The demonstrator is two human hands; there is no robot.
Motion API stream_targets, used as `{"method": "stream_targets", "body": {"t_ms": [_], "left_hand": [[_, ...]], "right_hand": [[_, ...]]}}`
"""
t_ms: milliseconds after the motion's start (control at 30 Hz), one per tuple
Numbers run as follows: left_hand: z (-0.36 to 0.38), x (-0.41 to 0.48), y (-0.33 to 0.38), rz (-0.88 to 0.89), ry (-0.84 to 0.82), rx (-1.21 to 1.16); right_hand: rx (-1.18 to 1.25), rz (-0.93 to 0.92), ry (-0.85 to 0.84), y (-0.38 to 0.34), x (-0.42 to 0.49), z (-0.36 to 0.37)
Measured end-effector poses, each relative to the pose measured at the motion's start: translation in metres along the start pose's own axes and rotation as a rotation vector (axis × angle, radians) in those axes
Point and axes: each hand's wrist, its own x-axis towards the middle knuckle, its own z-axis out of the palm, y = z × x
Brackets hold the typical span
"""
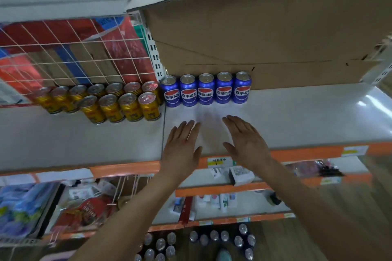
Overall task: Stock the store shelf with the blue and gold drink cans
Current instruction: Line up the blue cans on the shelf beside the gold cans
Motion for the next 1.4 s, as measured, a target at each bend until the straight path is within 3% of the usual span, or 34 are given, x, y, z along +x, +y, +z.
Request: {"method": "stream_targets", "body": {"t_ms": [167,300,700,967,1200,1400], "left_hand": [[-0.009,-0.088,-0.047,0.010,-0.012,-0.031],[-0.025,-0.166,-0.091,-0.062,0.025,-0.002],[-0.067,-0.360,-0.188,-0.696,0.111,0.062],[-0.094,-0.496,-0.210,-1.107,0.027,0.068],[-0.113,-0.587,-0.266,-1.136,0.067,0.094],[-0.128,-0.652,-0.342,-0.982,-0.076,0.035]], "right_hand": [[0.064,0.026,-0.060,-0.088,-0.042,0.016],[0.094,-0.053,-0.157,-0.168,-0.056,0.032],[0.168,-0.577,-0.421,-0.377,-0.043,0.112],[0.166,-0.888,-0.468,-0.507,-0.066,0.133],[0.156,-0.916,-0.557,-0.612,-0.090,0.161],[0.159,-0.759,-0.606,-0.698,-0.123,0.187]]}}
